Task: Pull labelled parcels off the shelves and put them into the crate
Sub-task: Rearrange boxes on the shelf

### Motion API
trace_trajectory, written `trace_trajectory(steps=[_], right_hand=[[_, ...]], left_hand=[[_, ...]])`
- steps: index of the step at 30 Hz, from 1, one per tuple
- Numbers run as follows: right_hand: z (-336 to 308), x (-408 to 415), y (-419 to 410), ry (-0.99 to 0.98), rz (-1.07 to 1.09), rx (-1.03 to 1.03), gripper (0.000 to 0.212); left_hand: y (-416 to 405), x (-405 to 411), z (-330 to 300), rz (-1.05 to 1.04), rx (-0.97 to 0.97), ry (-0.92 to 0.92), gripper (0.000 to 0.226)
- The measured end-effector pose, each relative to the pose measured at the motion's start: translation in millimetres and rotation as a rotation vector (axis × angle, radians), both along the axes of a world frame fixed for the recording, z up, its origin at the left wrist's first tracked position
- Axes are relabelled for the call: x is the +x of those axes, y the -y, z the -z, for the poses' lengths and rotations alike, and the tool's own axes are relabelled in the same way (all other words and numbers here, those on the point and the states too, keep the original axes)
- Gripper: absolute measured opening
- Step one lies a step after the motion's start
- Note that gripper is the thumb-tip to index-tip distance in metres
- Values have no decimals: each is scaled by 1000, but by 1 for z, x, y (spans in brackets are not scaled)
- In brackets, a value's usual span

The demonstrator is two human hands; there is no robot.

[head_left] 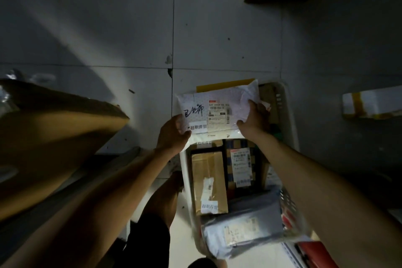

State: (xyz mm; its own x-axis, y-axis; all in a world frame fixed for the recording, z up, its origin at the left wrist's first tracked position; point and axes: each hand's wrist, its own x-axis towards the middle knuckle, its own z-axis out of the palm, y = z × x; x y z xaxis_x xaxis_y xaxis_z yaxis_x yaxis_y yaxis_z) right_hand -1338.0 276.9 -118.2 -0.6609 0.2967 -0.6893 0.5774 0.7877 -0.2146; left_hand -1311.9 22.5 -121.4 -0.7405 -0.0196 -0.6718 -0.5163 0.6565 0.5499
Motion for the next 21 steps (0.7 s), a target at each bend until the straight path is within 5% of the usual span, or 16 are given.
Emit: trace_trajectory(steps=[5, 12, 21], right_hand=[[-84, 25, 7, 10, -39, -133, 43], [-240, 100, 19, -109, -570, -39, 27], [-392, 213, 66, -222, -972, -57, 32]], left_hand=[[1, 13, -73, 11, -10, 22, 38], [-13, 81, -237, 64, -84, -141, 11], [16, 272, -394, -93, -396, -308, 44]])
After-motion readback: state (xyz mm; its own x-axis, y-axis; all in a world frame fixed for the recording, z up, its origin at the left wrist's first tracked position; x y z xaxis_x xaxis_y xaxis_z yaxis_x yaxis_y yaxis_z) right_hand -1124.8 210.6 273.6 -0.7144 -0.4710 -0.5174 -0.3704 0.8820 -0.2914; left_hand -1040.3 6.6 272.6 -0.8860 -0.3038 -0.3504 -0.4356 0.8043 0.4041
